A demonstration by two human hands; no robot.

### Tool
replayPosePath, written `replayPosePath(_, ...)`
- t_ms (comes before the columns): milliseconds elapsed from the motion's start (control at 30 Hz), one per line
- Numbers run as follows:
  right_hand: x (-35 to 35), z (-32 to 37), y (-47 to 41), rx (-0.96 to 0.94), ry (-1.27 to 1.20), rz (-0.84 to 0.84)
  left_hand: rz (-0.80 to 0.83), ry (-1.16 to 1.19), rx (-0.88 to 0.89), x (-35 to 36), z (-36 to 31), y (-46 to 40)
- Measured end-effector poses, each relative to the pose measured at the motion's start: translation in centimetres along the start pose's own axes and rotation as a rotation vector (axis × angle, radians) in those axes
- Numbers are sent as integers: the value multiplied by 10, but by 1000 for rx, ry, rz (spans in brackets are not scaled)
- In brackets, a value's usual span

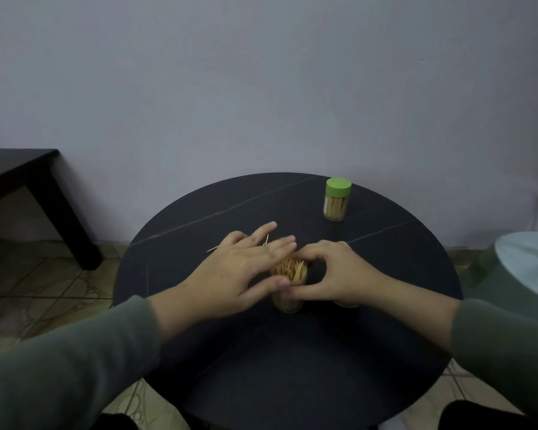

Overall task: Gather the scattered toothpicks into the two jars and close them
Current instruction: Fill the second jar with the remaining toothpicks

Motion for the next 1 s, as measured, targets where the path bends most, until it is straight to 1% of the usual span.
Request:
replayPosePath(33,0,0,0,0,5,1,-2,-23,0,-1,2,0)
replayPosePath(167,0,-2,-1,5,32,5,24,-125,111,-3,0,2)
replayPosePath(267,0,-2,-1,-6,9,-12,4,-113,77,-6,-4,2)
replayPosePath(367,0,-2,-1,-16,-41,-16,56,-124,129,-2,-11,1)
replayPosePath(433,1,-3,-3,-30,-37,-8,47,-105,154,-3,-12,1)
replayPosePath(533,3,-6,-7,-29,-30,16,-14,25,115,-8,-8,1)
replayPosePath(633,-1,-5,-10,-34,57,83,-92,221,-40,-16,4,3)
replayPosePath(667,-4,-7,-11,-42,122,130,-115,240,-114,-18,13,3)
replayPosePath(733,-9,-10,-13,-83,197,223,-125,150,-253,-23,31,4)
replayPosePath(767,-11,-13,-15,-90,193,248,-86,67,-319,-24,41,5)
replayPosePath(800,-14,-16,-18,-82,180,244,-11,-13,-385,-24,52,7)
replayPosePath(867,-16,-24,-26,-55,212,146,180,-100,-533,-21,69,16)
replayPosePath(933,-16,-29,-35,-33,357,30,359,-86,-717,-17,82,29)
replayPosePath(1000,-13,-32,-45,-17,499,1,506,-131,-849,-13,90,40)
Point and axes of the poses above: each hand's wrist, its own y-axis away from the middle knuckle, its own x-axis out of the palm, z = x × y, the point moved 5 cm from there along -y, towards the middle knuckle, and after that the axes turned 7 degrees about -z, right-handed, at the moved point
